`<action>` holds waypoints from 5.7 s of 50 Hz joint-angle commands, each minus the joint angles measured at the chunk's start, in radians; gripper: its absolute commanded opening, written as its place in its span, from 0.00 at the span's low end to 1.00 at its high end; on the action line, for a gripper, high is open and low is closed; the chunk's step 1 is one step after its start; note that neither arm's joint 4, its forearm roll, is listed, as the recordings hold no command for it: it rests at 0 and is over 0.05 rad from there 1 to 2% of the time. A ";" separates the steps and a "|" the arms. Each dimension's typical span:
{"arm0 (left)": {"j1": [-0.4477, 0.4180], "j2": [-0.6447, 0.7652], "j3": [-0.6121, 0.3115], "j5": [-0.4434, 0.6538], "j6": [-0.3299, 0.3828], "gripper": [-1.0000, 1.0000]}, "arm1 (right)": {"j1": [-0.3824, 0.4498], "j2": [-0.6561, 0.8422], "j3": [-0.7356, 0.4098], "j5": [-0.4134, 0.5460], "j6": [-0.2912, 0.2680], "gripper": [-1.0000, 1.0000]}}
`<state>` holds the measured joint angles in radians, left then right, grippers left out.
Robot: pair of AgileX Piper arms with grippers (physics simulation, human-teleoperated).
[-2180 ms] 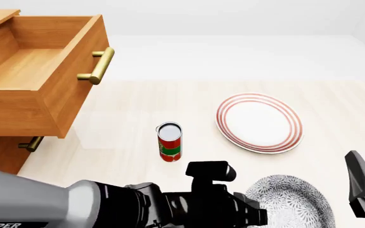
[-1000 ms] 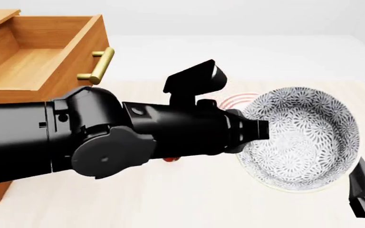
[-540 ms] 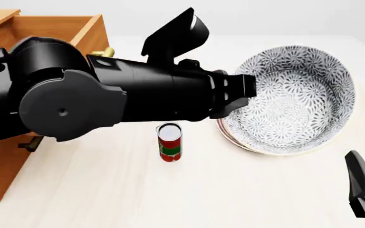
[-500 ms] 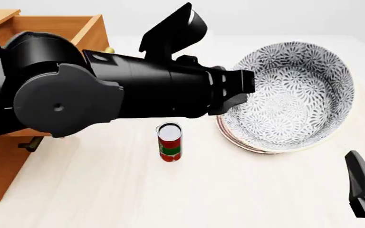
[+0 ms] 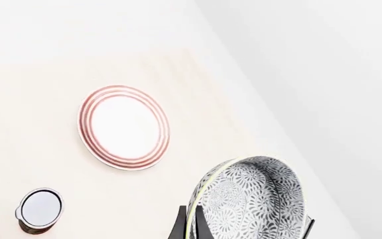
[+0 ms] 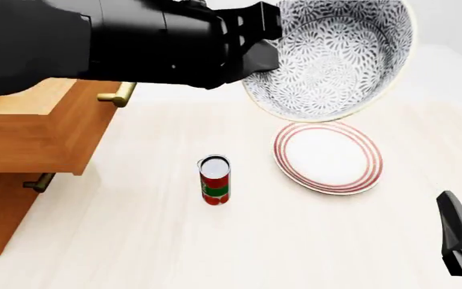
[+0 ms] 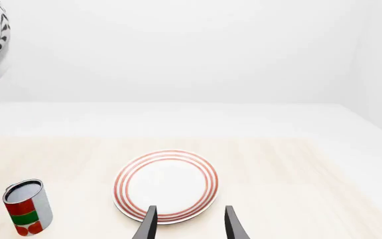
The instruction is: Put the bowl in the top drawer of the cabinet.
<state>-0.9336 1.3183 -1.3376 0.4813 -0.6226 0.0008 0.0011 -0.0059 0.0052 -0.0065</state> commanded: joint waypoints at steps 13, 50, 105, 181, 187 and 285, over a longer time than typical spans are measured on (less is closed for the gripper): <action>0.110 -0.073 -0.097 0.096 0.043 0.00 | 0.000 0.000 0.000 0.000 0.000 1.00; 0.311 -0.153 -0.150 0.177 0.074 0.00 | 0.000 0.000 0.000 0.000 0.000 1.00; 0.660 -0.230 -0.145 0.234 0.066 0.00 | 0.000 0.000 0.000 0.000 0.000 1.00; 0.936 -0.174 -0.228 0.433 0.127 0.00 | 0.000 0.000 0.000 0.000 0.000 1.00; 0.947 -0.182 -0.179 0.421 0.130 0.00 | 0.000 0.000 0.000 0.000 0.000 1.00; 1.061 -0.074 0.000 0.301 0.185 0.00 | 0.000 0.000 0.000 0.000 0.000 1.00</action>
<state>0.1238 1.2385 -1.3497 0.8019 -0.4420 0.0008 0.0011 -0.0059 0.0052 -0.0065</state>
